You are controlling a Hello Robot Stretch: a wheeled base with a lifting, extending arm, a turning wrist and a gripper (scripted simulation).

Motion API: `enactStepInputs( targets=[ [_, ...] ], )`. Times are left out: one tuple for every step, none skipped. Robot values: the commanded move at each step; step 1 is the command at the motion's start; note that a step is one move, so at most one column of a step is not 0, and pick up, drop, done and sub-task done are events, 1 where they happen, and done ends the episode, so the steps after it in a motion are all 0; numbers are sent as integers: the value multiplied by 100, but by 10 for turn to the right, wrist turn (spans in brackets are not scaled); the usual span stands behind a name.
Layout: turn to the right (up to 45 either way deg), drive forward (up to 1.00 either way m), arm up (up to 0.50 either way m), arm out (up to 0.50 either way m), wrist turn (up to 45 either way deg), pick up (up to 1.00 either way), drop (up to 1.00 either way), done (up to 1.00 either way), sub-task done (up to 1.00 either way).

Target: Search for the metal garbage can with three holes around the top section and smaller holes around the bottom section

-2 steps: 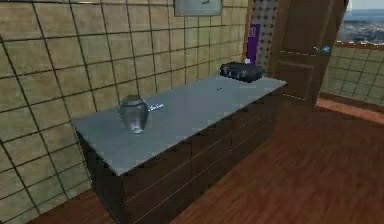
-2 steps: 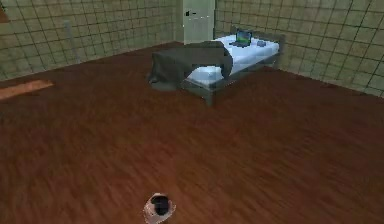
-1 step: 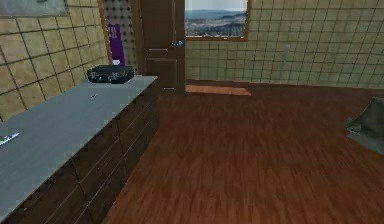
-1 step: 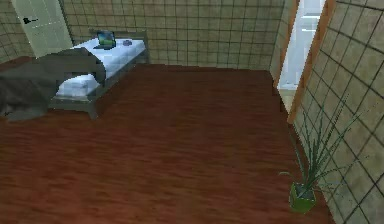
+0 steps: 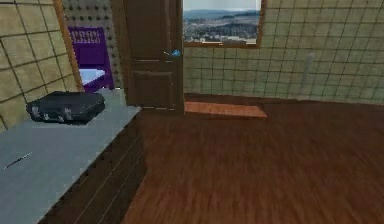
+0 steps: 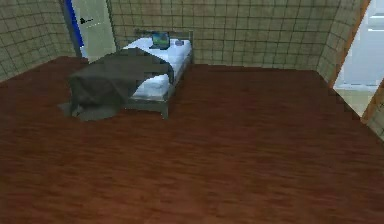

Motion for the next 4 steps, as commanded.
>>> enactStepInputs(
  targets=[
    [450, 0, 0, 0, 0, 0, 0, 0, 0],
    [30, 0, 0, 0, 0, 0, 0, 0, 0],
    [450, 0, 0, 0, 0, 0, 0, 0, 0],
    [450, 0, 0, 0, 0, 0, 0, 0, 0]
  ],
)
